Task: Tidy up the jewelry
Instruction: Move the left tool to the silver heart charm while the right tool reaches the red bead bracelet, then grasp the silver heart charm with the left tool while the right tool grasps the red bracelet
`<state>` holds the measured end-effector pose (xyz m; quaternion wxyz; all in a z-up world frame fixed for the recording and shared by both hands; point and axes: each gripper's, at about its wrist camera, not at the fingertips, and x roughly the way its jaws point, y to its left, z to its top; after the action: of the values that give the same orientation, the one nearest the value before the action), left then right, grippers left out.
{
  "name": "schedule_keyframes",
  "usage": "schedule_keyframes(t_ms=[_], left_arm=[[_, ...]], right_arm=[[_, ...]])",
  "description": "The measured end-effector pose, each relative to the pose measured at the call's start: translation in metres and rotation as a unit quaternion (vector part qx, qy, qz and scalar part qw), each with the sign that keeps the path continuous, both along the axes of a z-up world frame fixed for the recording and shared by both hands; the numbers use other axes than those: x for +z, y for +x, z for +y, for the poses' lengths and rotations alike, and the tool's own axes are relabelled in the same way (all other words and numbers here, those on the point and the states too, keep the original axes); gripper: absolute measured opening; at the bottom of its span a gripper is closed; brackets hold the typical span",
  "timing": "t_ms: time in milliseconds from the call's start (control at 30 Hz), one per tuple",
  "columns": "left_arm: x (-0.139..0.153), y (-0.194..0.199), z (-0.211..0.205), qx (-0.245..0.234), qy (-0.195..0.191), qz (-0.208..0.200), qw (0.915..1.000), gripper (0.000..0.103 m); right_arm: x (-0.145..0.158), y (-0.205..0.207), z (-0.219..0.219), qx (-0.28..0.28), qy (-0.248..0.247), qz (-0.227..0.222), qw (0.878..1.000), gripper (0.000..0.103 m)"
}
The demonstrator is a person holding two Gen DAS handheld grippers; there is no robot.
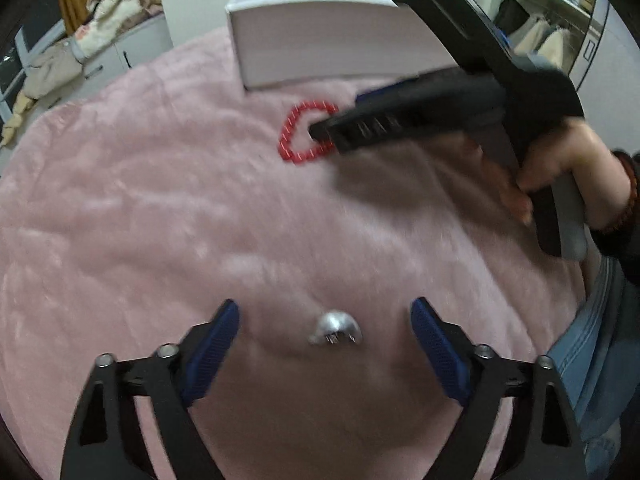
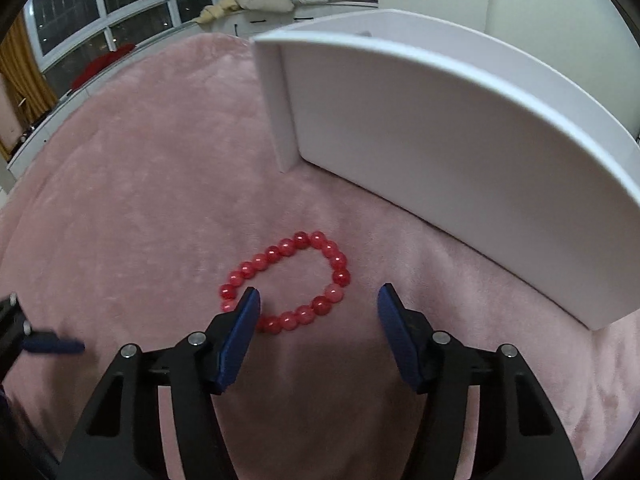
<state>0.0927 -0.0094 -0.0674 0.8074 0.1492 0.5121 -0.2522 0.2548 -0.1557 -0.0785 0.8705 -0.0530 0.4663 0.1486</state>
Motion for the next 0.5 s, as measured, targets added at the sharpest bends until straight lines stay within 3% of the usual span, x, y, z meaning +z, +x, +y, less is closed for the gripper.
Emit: schedule_keyframes(t_ms=[200,433,500], left_arm=[[-0.011,0.003,0.002,0.006,0.008,0.018,0.9998,0.067],[-0.009,0.004,0.006,0.017,0.023,0.009,0.9996,0.044],[-0.009,0.006,0.006,0.013,0.023,0.011,0.9996,0.037]], right_arm=[[-0.01,-0.002,0.008,-0.007,-0.024,-0.001,1.0,0.056],[-0.011,-0.004,-0.002,-0.012,-0.012,0.009,1.0,0.019],[-0.011,-0.004,-0.008,-0.014,0.0,0.02,1.0,0.012]])
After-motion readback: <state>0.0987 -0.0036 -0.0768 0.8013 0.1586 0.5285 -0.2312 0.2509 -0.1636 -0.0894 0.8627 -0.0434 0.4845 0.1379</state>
